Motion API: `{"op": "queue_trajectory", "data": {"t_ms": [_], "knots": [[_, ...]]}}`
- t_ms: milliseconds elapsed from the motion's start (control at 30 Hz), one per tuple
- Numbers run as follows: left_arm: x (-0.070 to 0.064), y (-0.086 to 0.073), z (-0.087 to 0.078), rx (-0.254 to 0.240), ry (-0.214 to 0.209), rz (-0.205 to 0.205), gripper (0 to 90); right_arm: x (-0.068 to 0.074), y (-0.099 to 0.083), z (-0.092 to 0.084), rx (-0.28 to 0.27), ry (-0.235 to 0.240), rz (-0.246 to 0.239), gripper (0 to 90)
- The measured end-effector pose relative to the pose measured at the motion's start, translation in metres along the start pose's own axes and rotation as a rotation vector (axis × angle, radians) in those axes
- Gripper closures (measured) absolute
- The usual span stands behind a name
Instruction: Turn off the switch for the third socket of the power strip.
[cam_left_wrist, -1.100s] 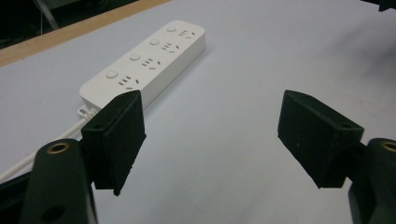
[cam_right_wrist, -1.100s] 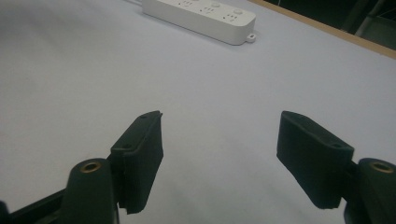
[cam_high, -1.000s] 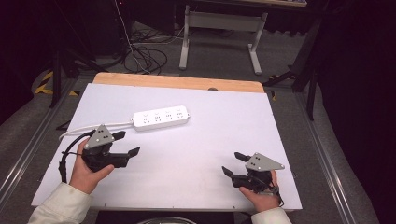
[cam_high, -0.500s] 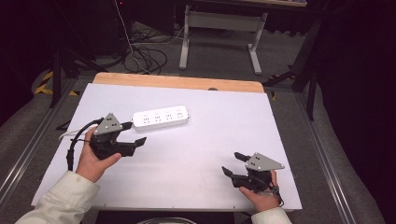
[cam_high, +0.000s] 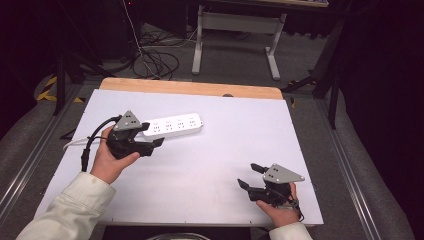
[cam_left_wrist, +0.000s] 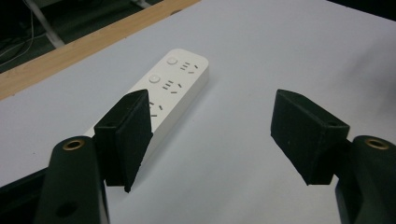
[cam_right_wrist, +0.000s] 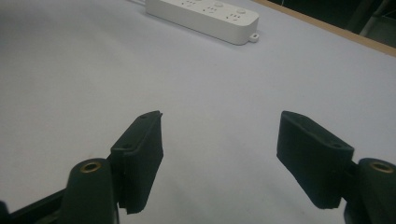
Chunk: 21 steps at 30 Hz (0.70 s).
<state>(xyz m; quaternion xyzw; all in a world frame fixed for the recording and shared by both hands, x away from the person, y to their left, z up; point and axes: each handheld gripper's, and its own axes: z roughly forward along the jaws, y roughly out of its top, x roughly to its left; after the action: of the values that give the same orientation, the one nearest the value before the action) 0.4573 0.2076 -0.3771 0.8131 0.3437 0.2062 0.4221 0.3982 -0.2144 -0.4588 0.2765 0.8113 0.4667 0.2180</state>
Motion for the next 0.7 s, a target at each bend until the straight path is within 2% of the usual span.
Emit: {"op": "queue_trajectory", "data": {"t_ms": [267,433,533,633,667,700], "knots": [[0.003,0.011,0.015,0.02,-0.013,-0.012,35.5,0.0,0.0,0.0,-0.002,0.001,0.001,31.7],[0.004,0.014,0.024,0.028,0.004,-0.012,43.6,0.0,0.0,0.0,-0.001,0.001,-0.004,31.7],[0.007,0.014,0.029,0.042,0.015,-0.028,60.5,0.0,0.0,0.0,-0.002,0.001,-0.006,31.6],[0.011,0.014,0.036,0.051,0.032,-0.056,70.6,0.001,0.0,0.0,-0.005,0.005,-0.005,31.7],[0.015,0.013,0.041,0.055,0.022,-0.114,74.1,0.001,0.0,0.0,-0.005,0.005,-0.006,31.6],[0.015,0.013,0.041,0.055,0.022,-0.114,76.9,0.001,0.0,0.0,-0.005,0.006,-0.007,31.6]]}}
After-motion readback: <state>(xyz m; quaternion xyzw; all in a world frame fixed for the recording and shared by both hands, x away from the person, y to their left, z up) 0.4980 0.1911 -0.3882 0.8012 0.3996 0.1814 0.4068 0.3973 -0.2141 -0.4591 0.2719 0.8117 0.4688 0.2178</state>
